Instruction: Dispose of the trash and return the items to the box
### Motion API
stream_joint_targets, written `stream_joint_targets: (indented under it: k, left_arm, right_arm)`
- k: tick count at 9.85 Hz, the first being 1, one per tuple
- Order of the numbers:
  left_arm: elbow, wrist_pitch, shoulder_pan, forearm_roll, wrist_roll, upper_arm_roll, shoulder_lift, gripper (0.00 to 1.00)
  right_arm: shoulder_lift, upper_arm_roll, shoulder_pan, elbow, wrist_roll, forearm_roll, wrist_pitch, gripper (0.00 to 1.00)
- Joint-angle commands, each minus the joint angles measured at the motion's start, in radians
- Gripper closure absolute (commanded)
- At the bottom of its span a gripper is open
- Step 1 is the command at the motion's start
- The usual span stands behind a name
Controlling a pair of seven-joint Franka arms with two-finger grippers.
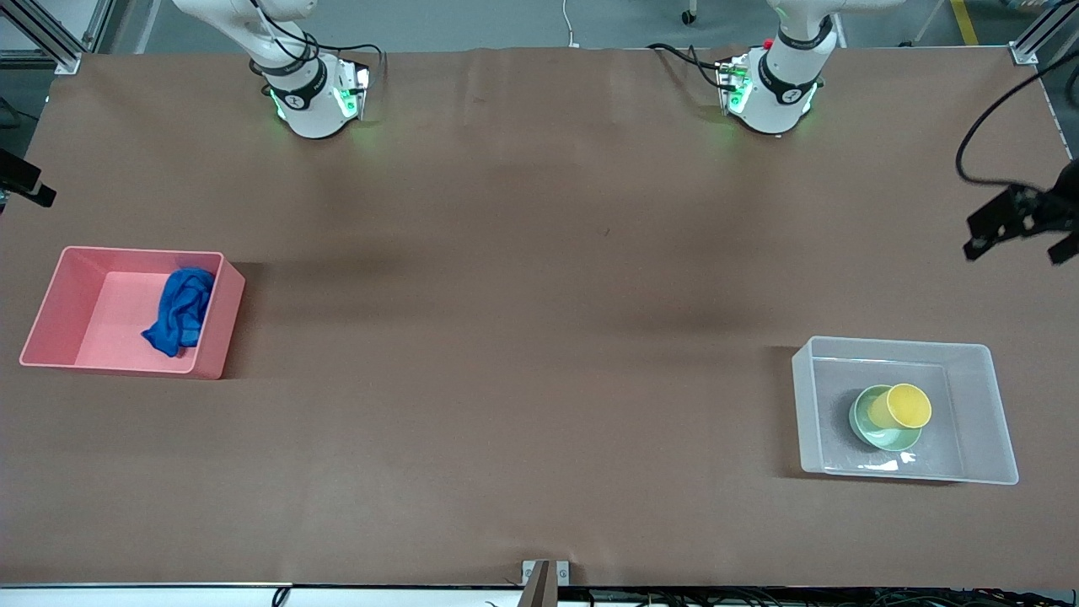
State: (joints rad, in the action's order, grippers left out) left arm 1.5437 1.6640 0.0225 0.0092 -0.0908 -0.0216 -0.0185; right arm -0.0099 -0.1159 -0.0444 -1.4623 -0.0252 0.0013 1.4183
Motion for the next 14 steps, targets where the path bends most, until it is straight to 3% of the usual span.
stream_joint_targets:
  k: [1, 4, 14]
  left_arm:
    - [-0.002, -0.067, -0.007, 0.018, 0.009, 0.038, -0.003, 0.0]
    - [-0.03, -0.17, -0.006, 0.003, 0.012, 0.034, -0.003, 0.0]
    - [-0.024, -0.152, -0.004, -0.041, 0.046, 0.034, 0.025, 0.0]
  right_arm:
    - [-0.001, 0.005, -0.011, 0.003, -0.012, 0.006, -0.009, 0.0]
    - [-0.001, 0.005, -0.011, 0.003, -0.012, 0.006, -0.009, 0.0]
    - [-0.001, 0.005, -0.011, 0.003, -0.015, 0.006, -0.015, 0.0]
